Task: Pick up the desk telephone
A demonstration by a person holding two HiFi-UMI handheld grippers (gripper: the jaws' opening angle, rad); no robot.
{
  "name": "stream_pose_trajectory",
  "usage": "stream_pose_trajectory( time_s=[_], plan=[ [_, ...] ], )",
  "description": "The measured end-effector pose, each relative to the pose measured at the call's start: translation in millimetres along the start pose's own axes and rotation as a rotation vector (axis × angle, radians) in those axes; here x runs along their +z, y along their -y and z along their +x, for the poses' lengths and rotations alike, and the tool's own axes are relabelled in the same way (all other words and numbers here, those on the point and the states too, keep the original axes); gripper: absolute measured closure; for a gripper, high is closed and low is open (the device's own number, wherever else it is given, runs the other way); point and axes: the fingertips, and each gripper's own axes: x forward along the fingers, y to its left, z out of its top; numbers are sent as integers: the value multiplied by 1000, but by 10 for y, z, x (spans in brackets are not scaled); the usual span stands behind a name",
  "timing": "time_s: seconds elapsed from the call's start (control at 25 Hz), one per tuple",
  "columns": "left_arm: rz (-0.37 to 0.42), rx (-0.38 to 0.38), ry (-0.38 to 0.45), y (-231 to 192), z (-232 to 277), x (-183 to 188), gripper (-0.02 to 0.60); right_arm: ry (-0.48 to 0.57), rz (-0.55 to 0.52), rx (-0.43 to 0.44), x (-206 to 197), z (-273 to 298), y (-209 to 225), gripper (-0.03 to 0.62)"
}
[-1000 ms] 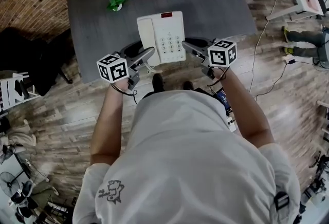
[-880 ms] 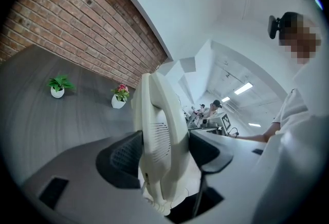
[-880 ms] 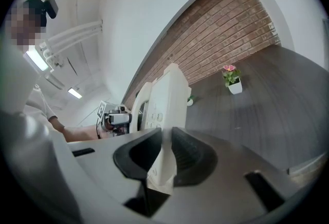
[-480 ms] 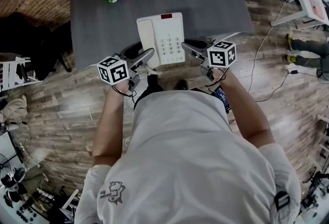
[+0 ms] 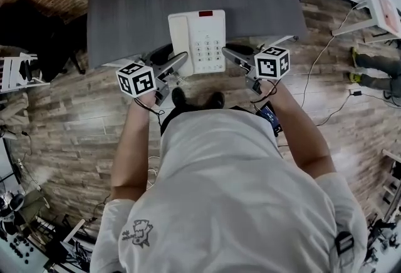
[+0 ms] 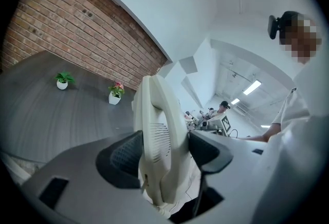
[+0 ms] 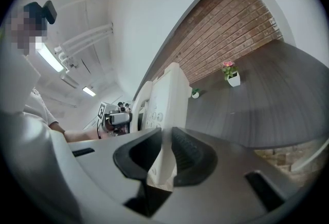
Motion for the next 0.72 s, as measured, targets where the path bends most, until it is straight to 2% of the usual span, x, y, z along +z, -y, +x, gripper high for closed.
stream_pose_trajectory(
  time_s=[0.56,0.72],
  plan=[
    [-2,-7,-28,91,-50,117,284,19,34,-10,50,-47,-126,526],
    [6,-11,-35,195,-371,-31,285,27,34,-17,-178,-8,-438,525]
  ],
)
